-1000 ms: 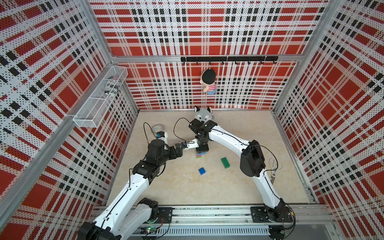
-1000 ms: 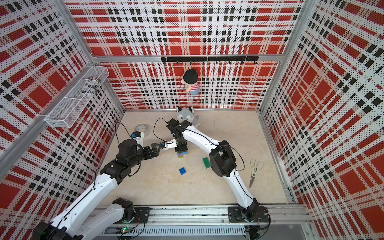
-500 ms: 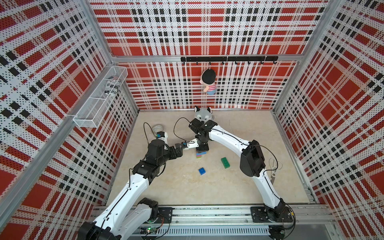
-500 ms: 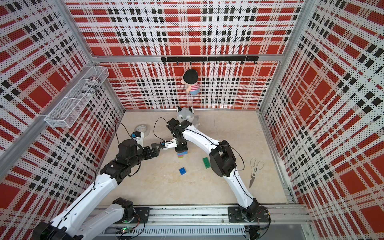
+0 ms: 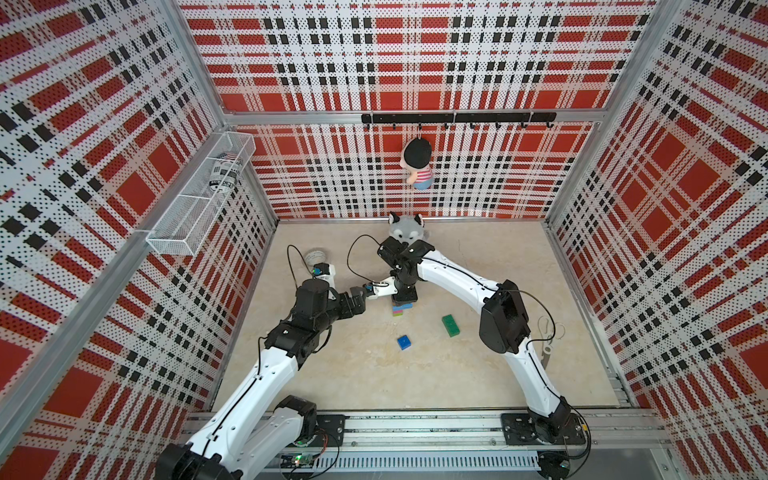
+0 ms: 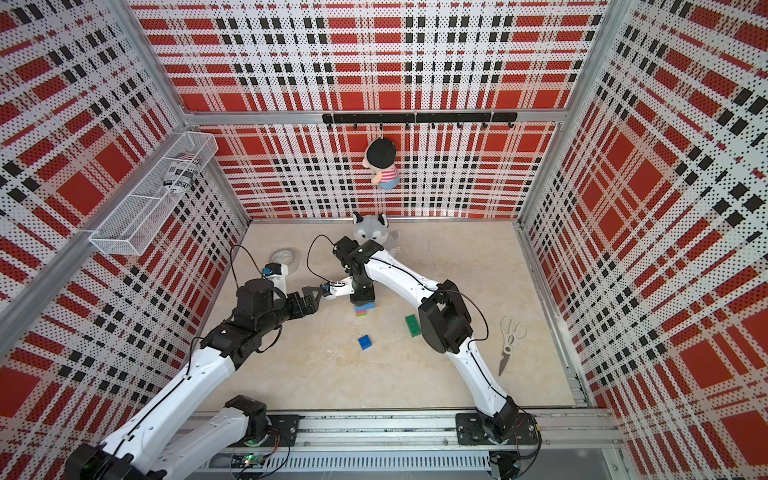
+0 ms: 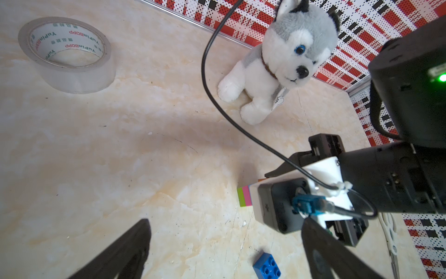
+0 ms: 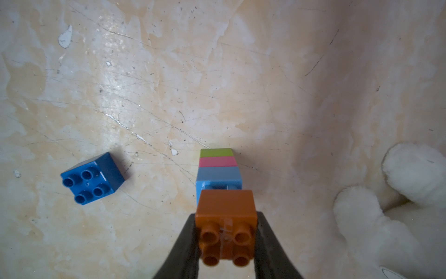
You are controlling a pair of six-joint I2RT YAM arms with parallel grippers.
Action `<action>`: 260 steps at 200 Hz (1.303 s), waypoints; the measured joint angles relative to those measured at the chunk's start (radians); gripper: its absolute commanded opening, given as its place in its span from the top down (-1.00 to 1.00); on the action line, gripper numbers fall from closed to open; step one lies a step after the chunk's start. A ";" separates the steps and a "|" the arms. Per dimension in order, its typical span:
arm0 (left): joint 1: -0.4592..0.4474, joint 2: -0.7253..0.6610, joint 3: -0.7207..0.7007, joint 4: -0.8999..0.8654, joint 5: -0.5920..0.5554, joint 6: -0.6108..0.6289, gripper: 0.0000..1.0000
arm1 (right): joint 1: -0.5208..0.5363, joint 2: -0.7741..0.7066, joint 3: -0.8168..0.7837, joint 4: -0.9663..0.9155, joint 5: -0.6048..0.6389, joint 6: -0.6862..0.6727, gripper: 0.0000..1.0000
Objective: Assemble the letter p with lego
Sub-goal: Assemble the lego brick with the lego brick.
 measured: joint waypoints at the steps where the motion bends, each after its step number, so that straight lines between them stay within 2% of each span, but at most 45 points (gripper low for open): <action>1: 0.000 0.000 0.000 0.000 0.000 0.000 -0.97 | 0.000 0.000 0.000 0.000 0.000 0.000 0.56; 212: 0.001 -0.001 0.000 0.000 0.000 0.000 -0.97 | 0.002 0.007 -0.002 -0.002 -0.019 0.000 0.57; 260: 0.003 -0.037 0.000 0.001 -0.001 0.001 -0.97 | 0.002 0.007 -0.007 0.013 -0.035 0.000 0.57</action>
